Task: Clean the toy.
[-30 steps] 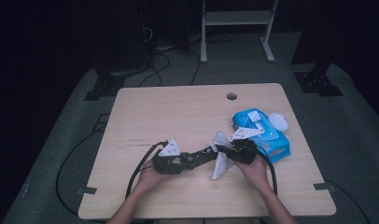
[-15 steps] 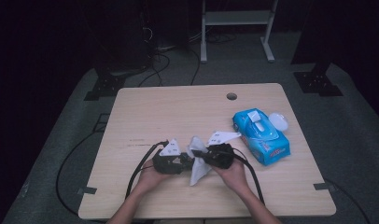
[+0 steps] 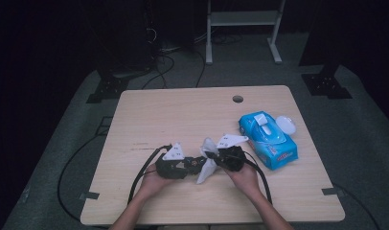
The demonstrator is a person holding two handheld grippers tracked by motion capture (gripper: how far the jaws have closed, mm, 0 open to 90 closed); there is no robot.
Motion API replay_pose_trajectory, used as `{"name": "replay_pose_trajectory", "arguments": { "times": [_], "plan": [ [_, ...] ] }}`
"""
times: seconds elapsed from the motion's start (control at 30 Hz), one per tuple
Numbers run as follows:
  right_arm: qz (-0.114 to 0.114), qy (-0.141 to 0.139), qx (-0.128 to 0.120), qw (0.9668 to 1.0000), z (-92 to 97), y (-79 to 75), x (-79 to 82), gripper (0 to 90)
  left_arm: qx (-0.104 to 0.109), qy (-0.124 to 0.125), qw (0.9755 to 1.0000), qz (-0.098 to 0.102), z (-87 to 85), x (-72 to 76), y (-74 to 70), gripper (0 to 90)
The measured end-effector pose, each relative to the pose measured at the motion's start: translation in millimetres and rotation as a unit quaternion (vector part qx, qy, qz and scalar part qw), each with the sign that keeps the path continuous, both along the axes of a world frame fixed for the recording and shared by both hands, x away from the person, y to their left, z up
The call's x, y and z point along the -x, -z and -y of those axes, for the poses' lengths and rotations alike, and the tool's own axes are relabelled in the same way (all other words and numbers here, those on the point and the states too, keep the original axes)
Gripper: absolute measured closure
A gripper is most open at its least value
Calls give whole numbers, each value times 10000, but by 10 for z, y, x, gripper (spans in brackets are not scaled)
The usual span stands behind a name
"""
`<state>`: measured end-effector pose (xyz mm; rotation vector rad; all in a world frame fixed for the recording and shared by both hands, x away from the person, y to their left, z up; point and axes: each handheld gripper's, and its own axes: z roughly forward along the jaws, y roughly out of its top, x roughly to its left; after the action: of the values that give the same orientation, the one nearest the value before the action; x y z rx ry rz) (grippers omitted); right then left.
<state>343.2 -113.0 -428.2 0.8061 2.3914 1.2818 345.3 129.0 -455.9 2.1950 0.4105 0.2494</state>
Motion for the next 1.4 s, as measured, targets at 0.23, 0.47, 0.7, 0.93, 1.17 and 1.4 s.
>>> {"name": "replay_pose_trajectory", "arguments": {
  "times": [0.23, 0.47, 0.7, 0.93, 1.17, 1.4],
  "plan": [
    [54, 298, -51, 9995, 181, -3, -28, 860, -5, -8, 10000, -7, -31, -2, -2, 584],
    [-77, 395, -424, 9983, 234, 2, -23, 860, -21, -7, 10000, -1, -48, -2, -5, 584],
    [-118, 207, -501, 9985, 129, 30, -55, 860, -168, -47, 9998, 16, -126, 15, -29, 585],
    [-129, 333, -490, 9982, 172, 28, -107, 860, -240, -45, 9997, 23, -192, 19, -42, 586],
    [-173, 305, -563, 9978, 168, 49, -99, 860, -302, -52, 9995, 36, -235, 27, -48, 585],
    [-213, 224, -694, 9971, 112, 29, -79, 860, -283, -60, 9996, 33, -226, 29, -45, 585]
  ]
}}
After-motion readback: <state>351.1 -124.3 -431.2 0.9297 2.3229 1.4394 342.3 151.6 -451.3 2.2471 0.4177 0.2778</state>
